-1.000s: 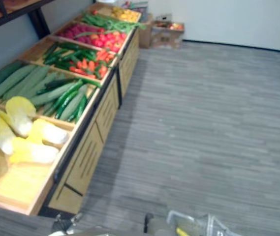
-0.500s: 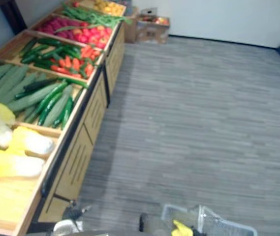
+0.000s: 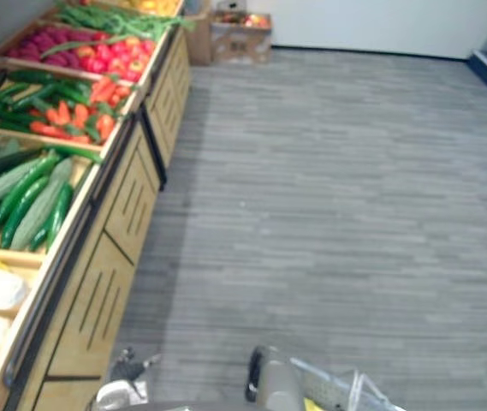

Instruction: Pick vegetable in the basket

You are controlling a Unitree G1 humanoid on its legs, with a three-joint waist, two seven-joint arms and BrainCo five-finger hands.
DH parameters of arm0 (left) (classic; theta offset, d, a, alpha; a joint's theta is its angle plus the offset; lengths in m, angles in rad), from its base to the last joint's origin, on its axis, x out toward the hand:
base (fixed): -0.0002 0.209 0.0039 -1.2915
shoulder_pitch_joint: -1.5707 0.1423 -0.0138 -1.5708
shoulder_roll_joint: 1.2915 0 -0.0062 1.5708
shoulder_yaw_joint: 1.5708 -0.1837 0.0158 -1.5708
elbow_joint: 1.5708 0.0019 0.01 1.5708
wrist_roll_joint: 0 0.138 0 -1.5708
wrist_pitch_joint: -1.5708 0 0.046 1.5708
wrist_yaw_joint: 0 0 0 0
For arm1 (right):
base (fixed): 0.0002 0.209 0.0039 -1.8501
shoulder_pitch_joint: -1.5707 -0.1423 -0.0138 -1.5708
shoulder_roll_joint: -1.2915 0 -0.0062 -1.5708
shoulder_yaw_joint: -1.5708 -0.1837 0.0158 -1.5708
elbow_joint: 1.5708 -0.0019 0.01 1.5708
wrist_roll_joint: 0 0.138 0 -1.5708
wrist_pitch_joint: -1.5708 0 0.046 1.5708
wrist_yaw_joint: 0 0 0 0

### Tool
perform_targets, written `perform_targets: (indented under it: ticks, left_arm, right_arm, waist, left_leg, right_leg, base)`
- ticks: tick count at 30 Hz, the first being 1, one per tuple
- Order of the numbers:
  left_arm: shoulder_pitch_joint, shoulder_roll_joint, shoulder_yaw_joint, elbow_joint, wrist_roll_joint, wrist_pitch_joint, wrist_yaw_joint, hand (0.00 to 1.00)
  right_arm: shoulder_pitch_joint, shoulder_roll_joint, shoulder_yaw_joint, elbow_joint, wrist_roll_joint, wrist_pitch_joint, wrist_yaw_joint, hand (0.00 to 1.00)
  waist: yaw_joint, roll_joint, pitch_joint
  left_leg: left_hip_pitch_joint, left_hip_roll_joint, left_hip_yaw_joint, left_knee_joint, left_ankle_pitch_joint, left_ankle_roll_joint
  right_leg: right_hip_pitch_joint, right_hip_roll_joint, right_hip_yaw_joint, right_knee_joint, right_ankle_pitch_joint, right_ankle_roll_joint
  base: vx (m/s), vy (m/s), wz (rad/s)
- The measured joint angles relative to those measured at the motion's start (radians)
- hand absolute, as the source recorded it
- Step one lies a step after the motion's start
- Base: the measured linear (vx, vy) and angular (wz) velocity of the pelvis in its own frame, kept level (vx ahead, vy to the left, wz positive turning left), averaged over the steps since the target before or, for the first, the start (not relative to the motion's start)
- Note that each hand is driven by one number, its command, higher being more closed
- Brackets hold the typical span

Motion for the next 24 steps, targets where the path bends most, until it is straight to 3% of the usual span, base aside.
perform_targets:
  ticks: [3,6,7,8,10,13,15,16,17,18,20,22,24]
  left_arm:
    - [0.013,-0.013,0.014,-0.014,0.001,0.0,-0.001,0.0]
    - [0.027,-0.016,0.037,-0.041,-0.023,0.001,-0.001,0.0]
    - [0.028,-0.011,0.047,-0.043,-0.048,0.001,-0.001,0.0]
    - [0.029,-0.011,0.047,-0.043,-0.064,0.001,-0.001,0.0]
    - [0.035,-0.009,0.054,-0.06,-0.106,0.0,-0.001,0.0]
    - [0.036,-0.001,0.057,-0.068,-0.157,-0.001,0.006,0.0]
    - [0.035,-0.005,0.057,-0.075,-0.17,-0.001,0.017,0.0]
    - [0.037,-0.007,0.057,-0.076,-0.169,-0.001,0.018,0.0]
    - [0.044,-0.01,0.064,-0.074,-0.168,-0.001,0.019,0.0]
    - [0.058,-0.012,0.065,-0.073,-0.168,-0.001,0.019,0.0]
    - [0.066,-0.021,0.093,-0.077,-0.179,-0.007,0.017,0.0]
    - [0.065,0.015,0.104,-0.079,-0.171,-0.005,0.006,0.0]
    - [0.046,0.046,0.054,-0.071,-0.156,0.039,-0.082,0.0]
  right_arm:
    - [0.001,-0.002,-0.001,0.004,-0.006,-0.001,0.0,1.0]
    - [0.007,-0.006,-0.001,0.006,-0.007,0.005,0.001,1.0]
    - [0.007,-0.011,0.001,0.006,-0.007,0.011,0.001,1.0]
    - [0.007,-0.019,0.003,0.006,-0.007,0.016,0.001,1.0]
    - [0.006,-0.038,0.008,0.009,-0.007,0.019,-0.001,1.0]
    - [0.007,-0.056,0.006,0.017,-0.007,0.019,-0.005,1.0]
    - [0.006,-0.081,-0.001,0.016,-0.007,0.021,-0.006,1.0]
    - [0.005,-0.085,0.0,0.014,-0.008,0.021,-0.006,1.0]
    - [0.004,-0.092,0.004,0.004,-0.008,0.02,-0.006,1.0]
    - [0.0,-0.097,0.016,0.0,-0.008,0.02,-0.007,1.0]
    - [-0.016,-0.095,0.053,0.007,-0.01,0.021,-0.01,1.0]
    - [-0.026,-0.067,0.097,-0.004,-0.012,0.017,-0.007,1.0]
    - [-0.037,-0.04,0.099,-0.004,-0.037,0.016,-0.005,1.0]
  waist:
    - [-0.01,0.016,-0.02]
    - [-0.019,0.025,-0.036]
    - [-0.017,0.018,-0.033]
    - [-0.014,0.022,-0.034]
    - [-0.011,0.02,-0.03]
    - [-0.011,0.004,-0.03]
    - [0.005,0.005,-0.03]
    - [0.015,0.005,-0.03]
    - [0.034,0.005,-0.031]
    - [0.036,0.009,-0.033]
    - [0.039,0.009,-0.041]
    - [0.05,-0.062,-0.076]
    - [0.063,-0.074,-0.084]
  left_leg:
    - [-0.064,0.031,-0.064,0.113,0.032,0.01]
    - [-0.246,0.064,-0.195,0.454,0.146,-0.013]
    - [-0.307,0.069,-0.22,0.58,0.235,-0.019]
    - [-0.347,0.082,-0.216,0.668,0.253,-0.021]
    - [-0.425,0.105,-0.121,0.795,0.163,-0.003]
    - [-0.477,0.119,0.015,0.695,0.11,0.04]
    - [-0.488,0.085,0.098,0.417,0.109,0.043]
    - [-0.489,0.06,0.09,0.331,0.116,0.044]
    - [-0.491,-0.002,0.013,0.163,0.146,0.053]
    - [-0.5,-0.026,-0.049,0.1,0.161,0.056]
    - [-0.52,-0.04,-0.072,0.099,0.174,0.06]
    - [-0.553,-0.082,-0.02,0.175,0.084,0.084]
    - [-0.56,-0.092,-0.017,0.227,0.023,0.094]
  right_leg:
    - [0.046,0.007,-0.04,-0.036,-0.024,-0.005]
    - [0.14,0.019,-0.085,-0.117,-0.027,-0.01]
    - [0.178,0.02,-0.091,-0.143,-0.025,-0.021]
    - [0.206,0.021,-0.091,-0.162,-0.029,-0.028]
    - [0.302,0.01,-0.102,-0.231,-0.027,-0.026]
    - [0.391,-0.024,-0.145,-0.306,-0.002,0.013]
    - [0.453,-0.054,-0.178,-0.352,0.01,0.039]
    - [0.461,-0.066,-0.18,-0.356,0.009,0.05]
    - [0.479,-0.087,-0.179,-0.36,0.001,0.086]
    - [0.488,-0.094,-0.177,-0.359,-0.012,0.104]
    - [0.506,-0.11,-0.166,-0.349,-0.035,0.158]
    - [0.508,-0.149,-0.104,-0.405,0.003,0.145]
    - [0.501,-0.161,-0.049,-0.395,0.073,0.14]
  base:
    - [0.2,-0.202,0.42]
    - [0.19,-0.139,0.34]
    - [0.23,-0.07,0.06]
    - [0.28,-0.054,0.04]
    - [0.27,0.003,0.08]
    - [0.24,0.098,0.37]
    - [0.26,0.24,0.4]
    - [0.28,0.317,0.15]
    - [0.28,0.363,0.02]
    - [0.28,0.38,0.0]
    - [0.32,0.388,0.02]
    - [0.4,0.329,-0.19]
    - [0.38,0.333,-0.21]
